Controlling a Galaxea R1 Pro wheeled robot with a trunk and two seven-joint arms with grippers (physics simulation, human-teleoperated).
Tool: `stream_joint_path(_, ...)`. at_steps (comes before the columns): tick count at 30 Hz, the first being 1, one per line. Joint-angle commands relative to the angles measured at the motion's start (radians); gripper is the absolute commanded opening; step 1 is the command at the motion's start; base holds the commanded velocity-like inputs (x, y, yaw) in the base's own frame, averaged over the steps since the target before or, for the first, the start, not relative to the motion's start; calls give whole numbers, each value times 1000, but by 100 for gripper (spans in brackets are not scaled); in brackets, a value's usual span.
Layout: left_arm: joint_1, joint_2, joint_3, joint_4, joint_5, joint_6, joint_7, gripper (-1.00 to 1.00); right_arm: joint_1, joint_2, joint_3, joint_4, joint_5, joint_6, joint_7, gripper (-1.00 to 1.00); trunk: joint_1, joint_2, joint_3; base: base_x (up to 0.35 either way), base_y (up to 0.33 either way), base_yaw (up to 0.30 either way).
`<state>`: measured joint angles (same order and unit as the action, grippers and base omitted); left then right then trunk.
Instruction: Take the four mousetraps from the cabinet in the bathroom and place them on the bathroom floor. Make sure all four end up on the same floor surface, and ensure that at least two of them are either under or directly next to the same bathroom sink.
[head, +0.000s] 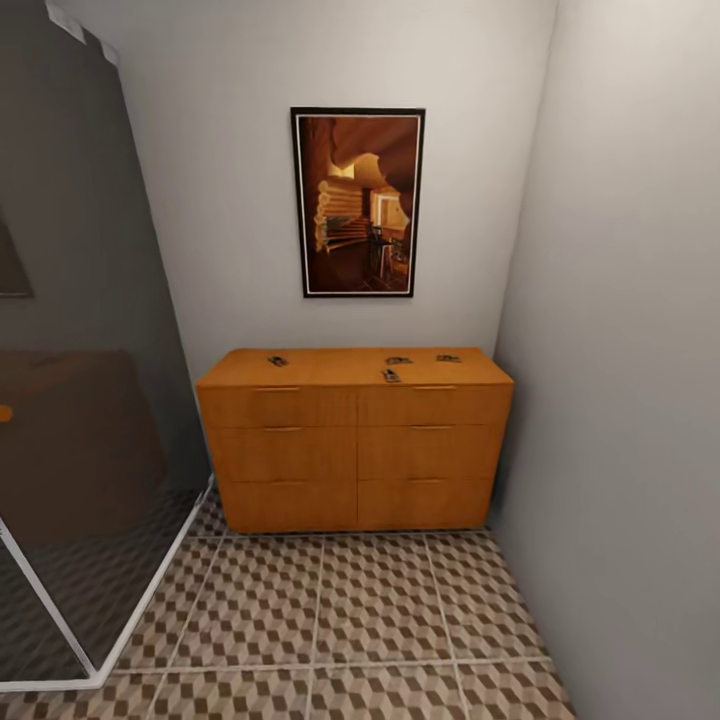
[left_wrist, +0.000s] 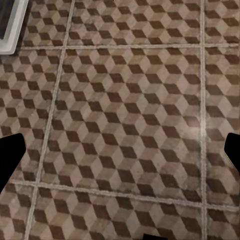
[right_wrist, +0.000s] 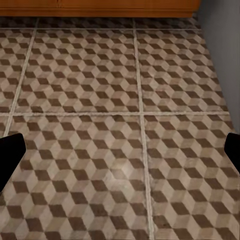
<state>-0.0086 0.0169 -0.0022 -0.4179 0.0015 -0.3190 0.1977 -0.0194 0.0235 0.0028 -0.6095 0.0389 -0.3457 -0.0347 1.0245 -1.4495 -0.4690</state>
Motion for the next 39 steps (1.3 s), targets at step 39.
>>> stream_joint_path(39,-1,-2,-1,13,-3,-5,2,100,-1,0,2,66,6,-39,-4,100,1,0,-1,76,0,0)
